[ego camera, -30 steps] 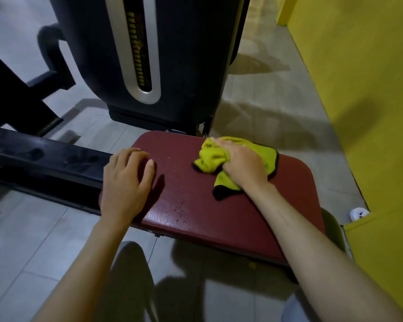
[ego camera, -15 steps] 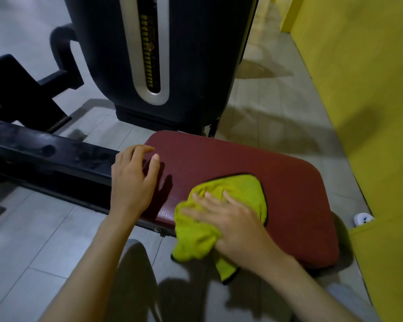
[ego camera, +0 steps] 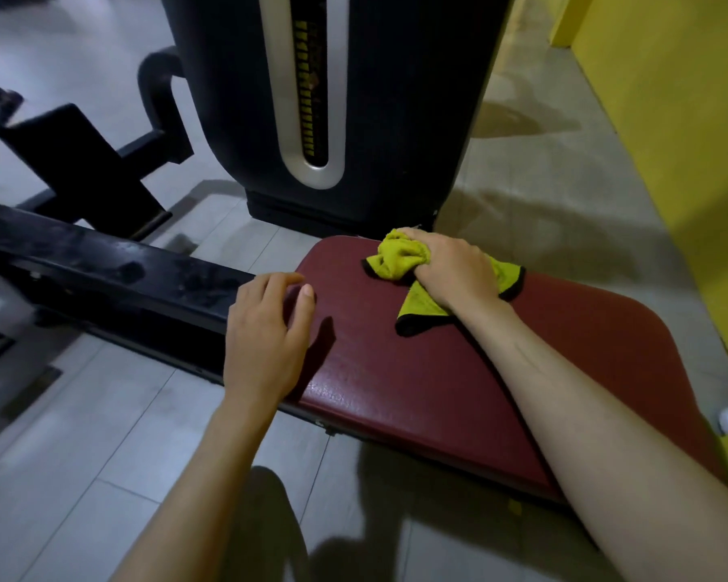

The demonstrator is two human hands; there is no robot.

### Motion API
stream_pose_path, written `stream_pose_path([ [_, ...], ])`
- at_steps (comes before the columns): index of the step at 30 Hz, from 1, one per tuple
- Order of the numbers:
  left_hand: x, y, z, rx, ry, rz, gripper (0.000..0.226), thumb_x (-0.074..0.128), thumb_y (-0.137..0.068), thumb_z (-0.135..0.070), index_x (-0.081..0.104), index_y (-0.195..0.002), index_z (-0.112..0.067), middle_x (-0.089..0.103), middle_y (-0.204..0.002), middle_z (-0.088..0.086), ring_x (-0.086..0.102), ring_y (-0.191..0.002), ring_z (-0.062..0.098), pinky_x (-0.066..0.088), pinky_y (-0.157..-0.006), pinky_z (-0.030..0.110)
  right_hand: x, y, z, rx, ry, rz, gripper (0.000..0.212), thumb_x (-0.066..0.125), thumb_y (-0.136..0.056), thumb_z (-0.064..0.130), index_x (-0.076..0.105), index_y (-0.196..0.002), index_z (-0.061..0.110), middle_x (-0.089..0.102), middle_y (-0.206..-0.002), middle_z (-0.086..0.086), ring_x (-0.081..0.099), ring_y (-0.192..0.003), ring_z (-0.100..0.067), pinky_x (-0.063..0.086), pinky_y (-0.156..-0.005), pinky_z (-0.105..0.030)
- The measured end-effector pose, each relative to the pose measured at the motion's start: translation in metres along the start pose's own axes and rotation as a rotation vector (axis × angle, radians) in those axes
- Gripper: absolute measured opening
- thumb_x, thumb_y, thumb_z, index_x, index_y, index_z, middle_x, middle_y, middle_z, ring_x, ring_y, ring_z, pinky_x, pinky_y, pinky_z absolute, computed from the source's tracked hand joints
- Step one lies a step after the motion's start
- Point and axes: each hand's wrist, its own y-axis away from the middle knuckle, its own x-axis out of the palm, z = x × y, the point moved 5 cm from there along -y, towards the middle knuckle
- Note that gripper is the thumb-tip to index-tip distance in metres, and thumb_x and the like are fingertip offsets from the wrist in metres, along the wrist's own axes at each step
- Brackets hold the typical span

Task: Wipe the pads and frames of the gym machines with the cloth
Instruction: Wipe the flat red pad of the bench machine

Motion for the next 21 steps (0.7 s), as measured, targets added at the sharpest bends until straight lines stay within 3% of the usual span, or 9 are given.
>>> stream_pose_path([
  [3, -0.001, 0.001, 0.001, -0.024, 0.010, -0.023, 0.031, 0.040, -0.104, -0.046, 0.062, -0.112, -0.025, 0.058, -0.110, -0.013, 0.046, -0.109, 0.005, 0.036, -0.092, 0.030, 0.004, 0.013, 0.006, -0.049, 0.056, -0.017, 0.065, 0.058, -0.089, 0.022, 0.049, -0.146, 0.053, 0.064, -0.141, 0.004, 0.062, -0.119, -0.036, 0.049, -0.091, -0.040],
  [5, -0.002, 0.002, -0.001, -0.030, 0.027, -0.038, 0.030, 0.040, -0.104, -0.046, 0.061, -0.112, -0.025, 0.056, -0.108, -0.015, 0.045, -0.107, 0.004, 0.036, -0.091, 0.030, 0.006, 0.037, 0.012, -0.101, 0.037, 0.069, 0.068, 0.057, -0.086, 0.023, 0.047, -0.146, 0.053, 0.058, -0.149, 0.005, 0.058, -0.127, -0.035, 0.049, -0.100, -0.043],
  [8, -0.005, 0.001, -0.002, -0.069, 0.072, -0.044, 0.027, 0.042, -0.105, -0.043, 0.061, -0.112, -0.025, 0.058, -0.108, -0.013, 0.046, -0.106, 0.005, 0.041, -0.089, 0.033, 0.007, 0.096, 0.040, -0.284, -0.037, 0.198, 0.079, 0.061, -0.080, 0.015, 0.044, -0.149, 0.052, 0.046, -0.158, 0.012, 0.045, -0.145, -0.023, 0.035, -0.120, -0.049],
  [10, -0.008, 0.002, -0.001, -0.117, 0.136, -0.056, 0.023, 0.044, -0.107, -0.039, 0.061, -0.113, -0.025, 0.058, -0.109, -0.012, 0.046, -0.106, 0.004, 0.042, -0.089, 0.033, 0.011, 0.138, 0.062, -0.456, -0.039, 0.247, 0.082, 0.061, -0.077, 0.017, 0.043, -0.150, 0.050, 0.040, -0.160, 0.016, 0.039, -0.149, -0.014, 0.026, -0.126, -0.046],
  [13, -0.012, 0.002, 0.002, -0.179, 0.240, -0.090, 0.019, 0.046, -0.108, -0.032, 0.062, -0.115, -0.024, 0.057, -0.109, -0.011, 0.049, -0.108, 0.007, 0.037, -0.087, 0.016, 0.017, 0.157, 0.072, -0.608, -0.019, 0.233, 0.080, 0.066, -0.080, 0.023, 0.041, -0.151, 0.050, 0.042, -0.160, 0.016, 0.038, -0.148, -0.009, 0.027, -0.123, -0.039],
  [15, -0.013, 0.005, 0.006, -0.241, 0.283, -0.119, 0.020, 0.046, -0.108, -0.031, 0.062, -0.116, -0.023, 0.058, -0.111, -0.011, 0.050, -0.110, 0.009, 0.034, -0.085, 0.007, 0.018, 0.134, 0.069, -0.569, -0.056, 0.217, 0.081, 0.068, -0.084, 0.019, 0.039, -0.151, 0.052, 0.045, -0.156, 0.023, 0.038, -0.146, 0.000, 0.030, -0.123, -0.032],
  [17, -0.011, 0.008, 0.011, -0.311, 0.304, -0.157, 0.021, 0.046, -0.108, -0.031, 0.062, -0.117, -0.023, 0.058, -0.112, -0.011, 0.050, -0.111, 0.008, 0.035, -0.084, 0.008, 0.021, 0.096, 0.067, -0.456, -0.079, 0.191, 0.089, 0.066, -0.078, 0.010, 0.039, -0.150, 0.056, 0.048, -0.152, 0.025, 0.042, -0.143, 0.001, 0.037, -0.120, -0.033],
  [21, -0.006, 0.013, 0.015, -0.332, 0.271, -0.233, 0.019, 0.047, -0.106, -0.034, 0.061, -0.117, -0.026, 0.059, -0.112, -0.013, 0.050, -0.111, 0.009, 0.044, -0.090, 0.023, 0.027, 0.009, 0.061, -0.204, -0.097, 0.058, 0.079, 0.057, -0.076, 0.018, 0.048, -0.145, 0.054, 0.063, -0.141, 0.014, 0.060, -0.128, -0.024, 0.052, -0.097, -0.040],
])
